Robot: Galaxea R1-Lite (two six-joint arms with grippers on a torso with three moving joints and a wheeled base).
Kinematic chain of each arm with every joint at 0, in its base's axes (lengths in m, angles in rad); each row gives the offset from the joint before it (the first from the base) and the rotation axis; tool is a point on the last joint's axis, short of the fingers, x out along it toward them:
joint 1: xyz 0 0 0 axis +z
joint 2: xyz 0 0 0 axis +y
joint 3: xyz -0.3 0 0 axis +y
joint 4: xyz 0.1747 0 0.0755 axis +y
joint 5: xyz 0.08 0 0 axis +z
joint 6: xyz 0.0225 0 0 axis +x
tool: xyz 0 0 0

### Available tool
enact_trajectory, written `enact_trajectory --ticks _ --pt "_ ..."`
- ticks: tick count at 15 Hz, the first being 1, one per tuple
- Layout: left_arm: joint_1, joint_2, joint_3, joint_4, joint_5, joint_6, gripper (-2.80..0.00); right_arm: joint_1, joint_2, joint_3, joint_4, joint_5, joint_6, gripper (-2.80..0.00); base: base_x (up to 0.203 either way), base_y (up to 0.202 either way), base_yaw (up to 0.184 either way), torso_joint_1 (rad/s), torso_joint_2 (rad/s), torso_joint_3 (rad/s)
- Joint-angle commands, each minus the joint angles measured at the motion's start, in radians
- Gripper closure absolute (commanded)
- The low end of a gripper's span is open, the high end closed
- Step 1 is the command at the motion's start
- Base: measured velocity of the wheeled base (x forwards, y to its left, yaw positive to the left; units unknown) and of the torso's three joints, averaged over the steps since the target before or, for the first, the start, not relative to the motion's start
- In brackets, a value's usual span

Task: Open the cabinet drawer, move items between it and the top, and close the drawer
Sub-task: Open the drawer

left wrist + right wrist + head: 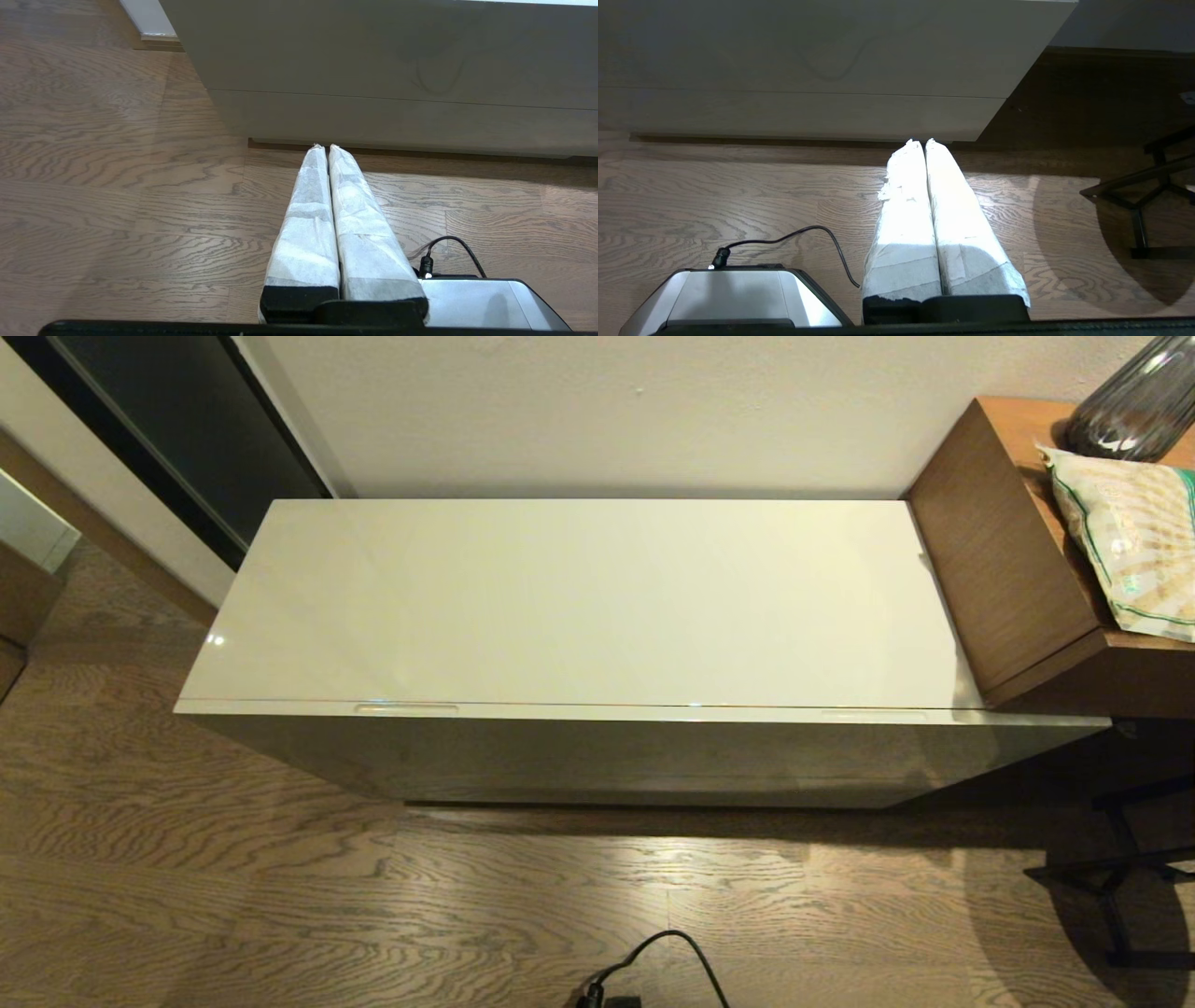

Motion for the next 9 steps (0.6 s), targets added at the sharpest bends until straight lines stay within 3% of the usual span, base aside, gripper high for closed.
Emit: enact_trajectory --ticks 1,4,6,9 --pt "0.001 0.001 0.000 0.000 0.001 0.000 0.00 0.000 0.000 0.000 -0.001 -0.001 0.001 0.00 0.000 0.000 0.000 0.000 0.00 0.000" --pt "0.001 0.001 0.000 0.000 0.000 0.000 0.00 0.000 0.000 0.000 -0.003 -0.001 0.001 0.00 0.000 0.000 0.000 0.000 0.00 0.000" --pt "0.001 0.001 0.000 0.000 0.002 -0.002 0.00 -0.001 0.024 -0.081 0.027 -0.002 0.003 0.00 0.000 0.000 0.000 0.000 0.00 0.000" --pt "0.001 0.001 0.000 0.000 0.002 0.000 0.00 -0.003 0.271 -0.495 0.090 -0.034 0.160 0.00 0.000 0.000 0.000 0.000 0.00 0.000"
